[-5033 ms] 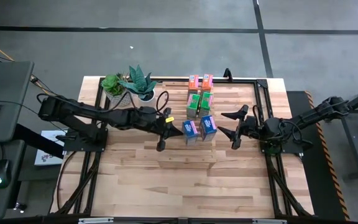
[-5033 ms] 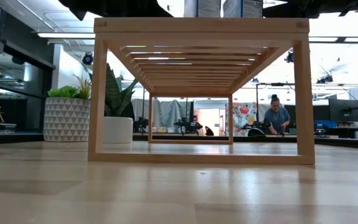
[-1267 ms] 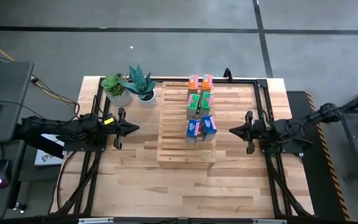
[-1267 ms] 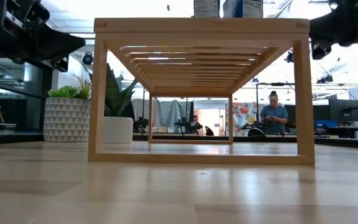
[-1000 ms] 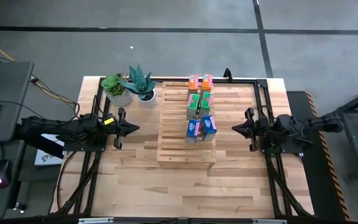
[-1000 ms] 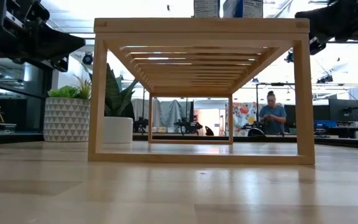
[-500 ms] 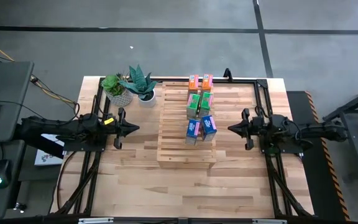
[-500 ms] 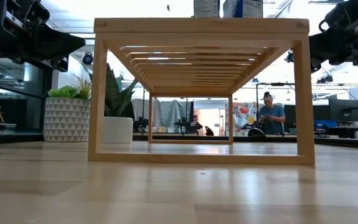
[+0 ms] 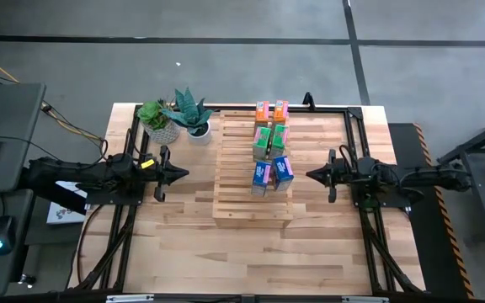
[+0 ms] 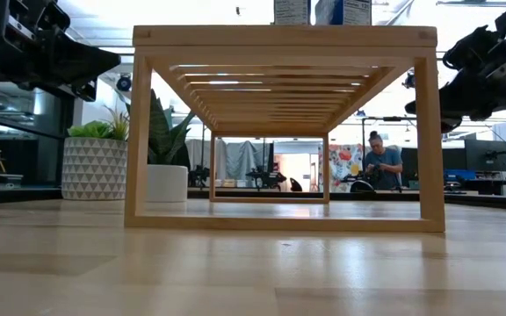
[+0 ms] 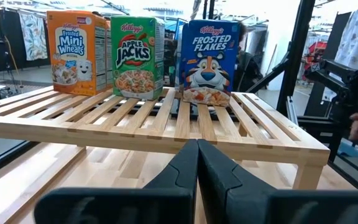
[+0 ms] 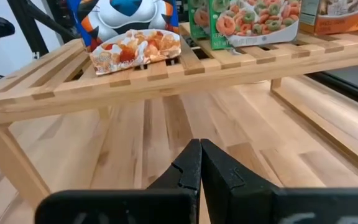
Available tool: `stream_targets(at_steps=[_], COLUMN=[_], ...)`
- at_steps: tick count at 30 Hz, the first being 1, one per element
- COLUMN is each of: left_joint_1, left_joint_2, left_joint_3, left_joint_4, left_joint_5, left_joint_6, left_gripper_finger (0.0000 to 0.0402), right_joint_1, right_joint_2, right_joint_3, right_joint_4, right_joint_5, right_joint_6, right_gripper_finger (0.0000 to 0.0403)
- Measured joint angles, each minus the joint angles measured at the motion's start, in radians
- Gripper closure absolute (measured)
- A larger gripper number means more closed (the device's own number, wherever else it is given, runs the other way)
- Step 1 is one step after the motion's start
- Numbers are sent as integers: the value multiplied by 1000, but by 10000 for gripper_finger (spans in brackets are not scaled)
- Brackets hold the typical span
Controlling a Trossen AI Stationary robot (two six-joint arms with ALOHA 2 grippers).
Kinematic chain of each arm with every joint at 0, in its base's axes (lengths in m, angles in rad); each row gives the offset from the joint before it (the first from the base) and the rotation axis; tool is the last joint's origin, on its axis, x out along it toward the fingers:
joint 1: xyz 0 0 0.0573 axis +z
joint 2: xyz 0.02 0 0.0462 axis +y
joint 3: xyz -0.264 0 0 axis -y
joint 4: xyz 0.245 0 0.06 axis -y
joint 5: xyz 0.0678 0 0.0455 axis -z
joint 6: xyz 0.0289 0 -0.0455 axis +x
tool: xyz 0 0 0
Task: Stack cereal on shelf
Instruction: Return to Home Position
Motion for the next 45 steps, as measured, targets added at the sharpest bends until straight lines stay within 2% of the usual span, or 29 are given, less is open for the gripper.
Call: stream_targets(at_steps=[17,30,45], left_joint_1=[0,0,0], left_joint_2=[0,0,0], left_joint_3=[0,0,1], left_joint_4=[0,0,-5], left_joint_5=[0,0,0], left_joint_6=[0,0,0], left_gripper_finger=[401,401,401], right_joint_1=[0,0,0], right_joint_2=[2,-194,-184], right_joint_3=[0,0,0], right_joint_4=[-3,-3,0], right_joint_5=[-5,-4,-1], right_joint_6=[0,0,0], right_gripper_finger=[403,403,403])
